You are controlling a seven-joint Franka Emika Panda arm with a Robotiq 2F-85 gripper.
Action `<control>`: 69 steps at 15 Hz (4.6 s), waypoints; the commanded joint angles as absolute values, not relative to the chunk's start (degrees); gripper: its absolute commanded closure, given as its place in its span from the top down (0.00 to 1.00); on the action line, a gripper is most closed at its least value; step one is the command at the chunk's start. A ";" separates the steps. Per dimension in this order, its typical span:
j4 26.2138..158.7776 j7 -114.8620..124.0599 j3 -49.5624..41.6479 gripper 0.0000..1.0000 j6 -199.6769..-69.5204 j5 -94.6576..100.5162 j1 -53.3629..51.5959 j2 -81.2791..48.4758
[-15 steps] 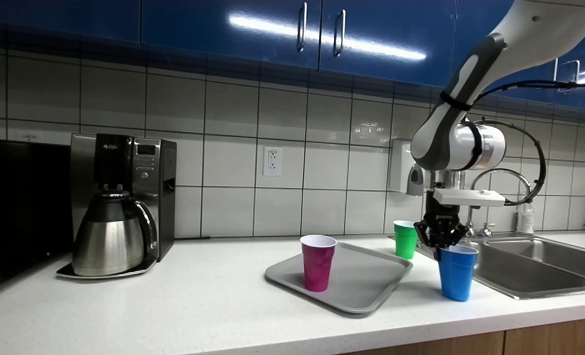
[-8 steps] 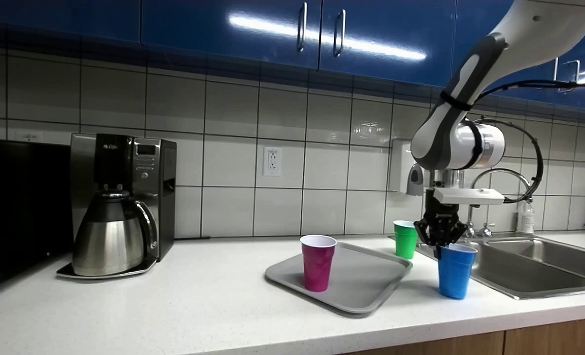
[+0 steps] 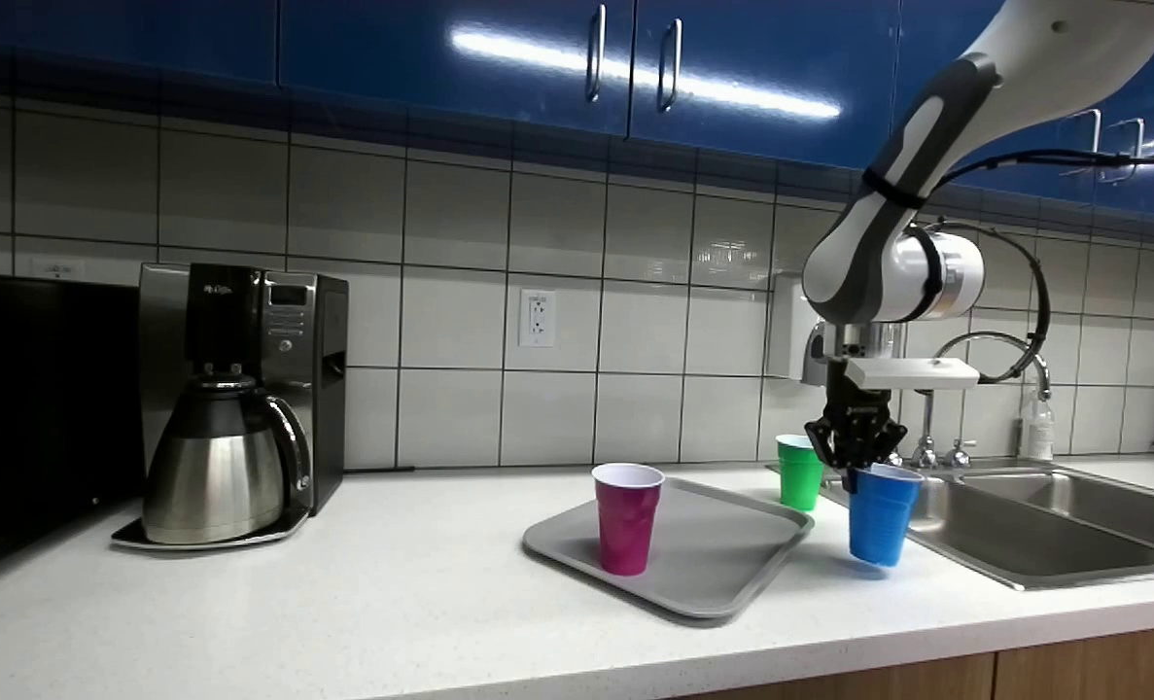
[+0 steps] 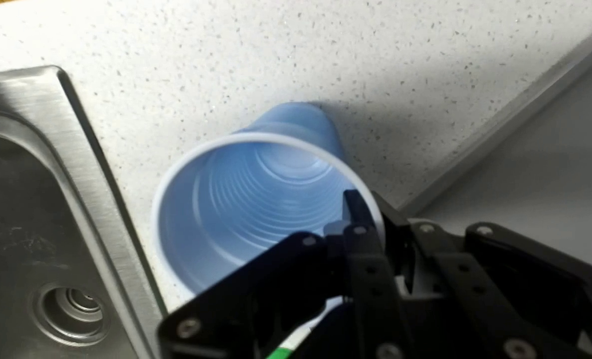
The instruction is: Shift the cups to the tray
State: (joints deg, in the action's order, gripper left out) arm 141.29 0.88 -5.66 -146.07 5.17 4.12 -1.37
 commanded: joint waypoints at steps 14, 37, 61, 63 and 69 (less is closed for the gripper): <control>137.38 4.25 -1.08 0.01 -145.34 7.79 -0.56 -1.72; 124.85 9.29 -1.02 0.01 -145.92 10.49 -4.42 -14.99; 124.17 7.60 -2.40 1.00 -144.65 10.50 -3.24 -10.05; 122.95 7.61 -2.75 1.00 -144.21 10.33 -2.74 -10.32; 123.70 8.01 -2.63 1.00 -146.13 10.51 -2.86 -11.34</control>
State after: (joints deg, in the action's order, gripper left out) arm 123.77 8.06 -3.05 -146.27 10.46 -3.31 -11.37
